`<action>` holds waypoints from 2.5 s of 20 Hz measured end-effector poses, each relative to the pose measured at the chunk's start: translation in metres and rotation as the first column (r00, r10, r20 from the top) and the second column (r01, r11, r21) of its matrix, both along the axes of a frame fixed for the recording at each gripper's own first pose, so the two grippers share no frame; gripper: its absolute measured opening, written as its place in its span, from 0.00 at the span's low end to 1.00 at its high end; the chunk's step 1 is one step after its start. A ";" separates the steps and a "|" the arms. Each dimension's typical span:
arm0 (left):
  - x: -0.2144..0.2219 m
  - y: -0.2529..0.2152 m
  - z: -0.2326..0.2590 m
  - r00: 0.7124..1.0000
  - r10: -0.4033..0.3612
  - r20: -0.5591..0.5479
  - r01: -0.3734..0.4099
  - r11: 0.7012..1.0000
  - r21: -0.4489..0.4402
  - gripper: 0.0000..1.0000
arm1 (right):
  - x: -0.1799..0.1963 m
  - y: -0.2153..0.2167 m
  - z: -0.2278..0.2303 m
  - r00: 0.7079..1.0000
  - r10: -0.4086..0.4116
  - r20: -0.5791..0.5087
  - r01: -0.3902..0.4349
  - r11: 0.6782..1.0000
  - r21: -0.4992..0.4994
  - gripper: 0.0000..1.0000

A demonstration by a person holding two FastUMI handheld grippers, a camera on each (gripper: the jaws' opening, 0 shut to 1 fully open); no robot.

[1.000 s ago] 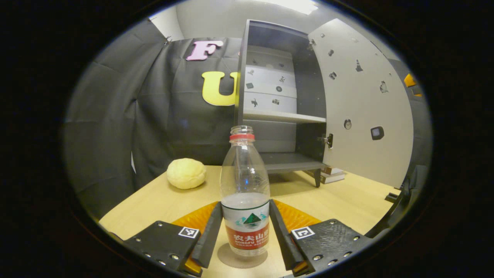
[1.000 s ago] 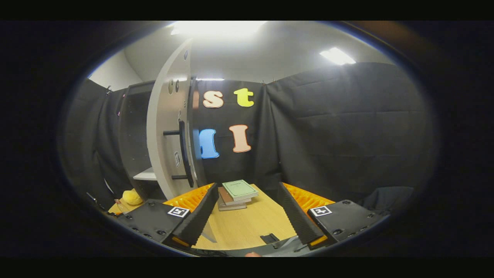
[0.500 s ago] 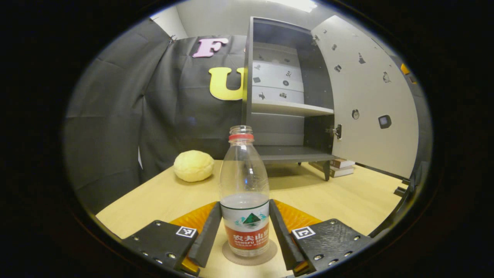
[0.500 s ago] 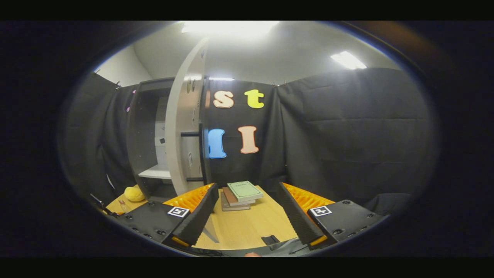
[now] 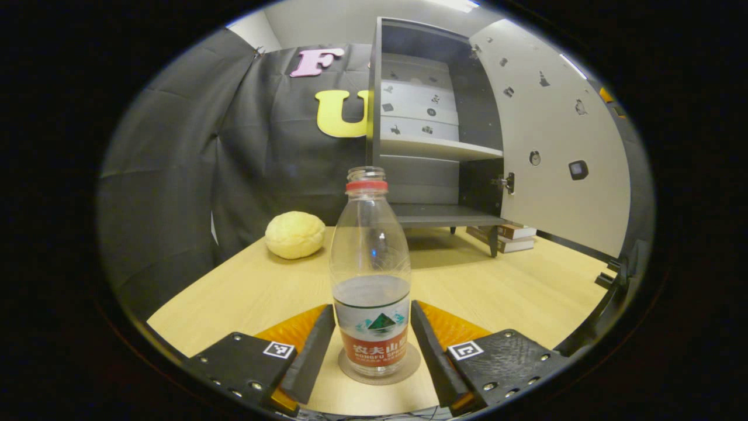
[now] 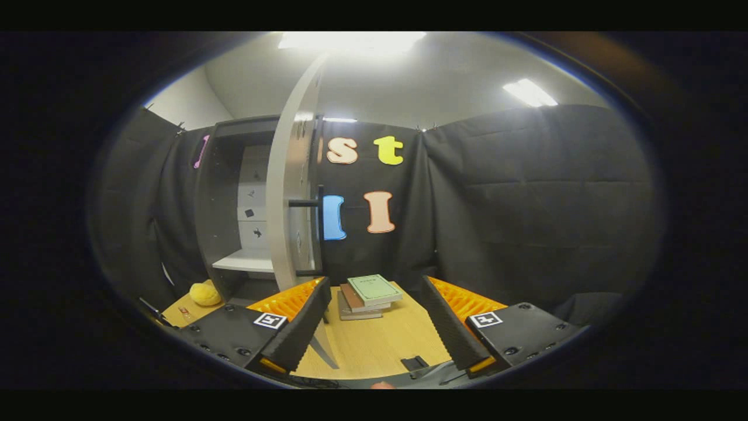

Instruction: Open the cabinet door with the right hand, grasp the bottle in the cabinet with the left hand and place it on the coaster, then close the cabinet door with the right hand.

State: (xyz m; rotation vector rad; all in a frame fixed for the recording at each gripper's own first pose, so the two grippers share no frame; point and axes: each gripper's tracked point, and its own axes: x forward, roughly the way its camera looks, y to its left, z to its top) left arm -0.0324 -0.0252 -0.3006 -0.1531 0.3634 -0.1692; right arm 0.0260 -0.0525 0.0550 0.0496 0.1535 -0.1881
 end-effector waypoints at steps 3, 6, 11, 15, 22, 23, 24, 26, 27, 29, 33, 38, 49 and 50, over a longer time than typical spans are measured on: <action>-0.007 0.000 0.002 1.000 -0.018 -0.009 0.018 1.000 0.015 0.82 | -0.005 0.004 0.006 1.000 0.003 0.023 -0.003 1.000 0.009 0.98; -0.014 -0.005 0.010 0.999 -0.036 0.005 0.036 0.999 0.028 0.77 | -0.001 0.001 0.009 0.999 0.021 0.039 -0.021 1.000 0.004 0.93; -0.021 -0.008 0.013 1.000 0.029 -0.011 -0.028 0.999 0.039 0.77 | 0.012 -0.012 0.006 0.997 0.067 0.031 -0.068 0.997 0.036 0.93; -0.029 -0.002 0.030 0.996 0.086 -0.002 -0.086 0.993 0.076 0.77 | 0.018 -0.030 0.006 0.995 0.087 0.042 -0.088 0.995 0.036 0.92; -0.049 0.003 0.110 0.983 0.168 0.073 -0.177 0.975 0.135 0.80 | 0.047 -0.053 -0.011 0.992 0.124 0.035 -0.127 0.989 0.079 0.93; -0.050 0.003 0.124 0.980 0.177 0.087 -0.189 0.970 0.153 0.80 | 0.053 -0.054 -0.013 0.991 0.132 0.032 -0.135 0.987 0.088 0.93; -0.049 0.003 0.138 0.978 0.182 0.102 -0.197 0.965 0.172 0.80 | 0.059 -0.055 -0.015 0.990 0.141 0.030 -0.143 0.985 0.096 0.93; -0.049 -0.001 0.169 0.972 0.191 0.134 -0.214 0.958 0.188 0.77 | 0.069 -0.054 -0.018 0.986 0.163 0.027 -0.165 0.980 0.109 0.93; -0.048 -0.003 0.182 0.970 0.195 0.147 -0.221 0.957 0.191 0.77 | 0.073 -0.052 -0.018 0.984 0.175 0.029 -0.177 0.977 0.116 0.98; -0.049 -0.003 0.207 0.962 0.215 0.171 -0.246 0.951 0.189 0.77 | 0.081 -0.049 -0.013 0.979 0.201 0.043 -0.205 0.970 0.133 0.98; -0.054 -0.004 0.251 0.940 0.253 0.227 -0.294 0.941 0.169 0.77 | 0.088 -0.031 0.002 0.956 0.282 0.082 -0.292 0.939 0.179 0.93; -0.050 -0.008 0.287 0.929 0.241 0.282 -0.293 0.943 0.159 0.77 | 0.088 -0.017 0.017 0.945 0.309 0.107 -0.323 0.934 0.155 0.98; -0.046 0.033 0.288 0.934 0.237 0.268 -0.276 0.954 0.119 0.77 | 0.064 0.033 0.027 0.953 0.293 0.081 -0.297 0.953 0.053 0.98; -0.048 0.036 0.287 0.935 0.235 0.265 -0.273 0.955 0.115 0.77 | 0.062 0.038 0.028 0.952 0.294 0.082 -0.298 0.954 0.043 0.98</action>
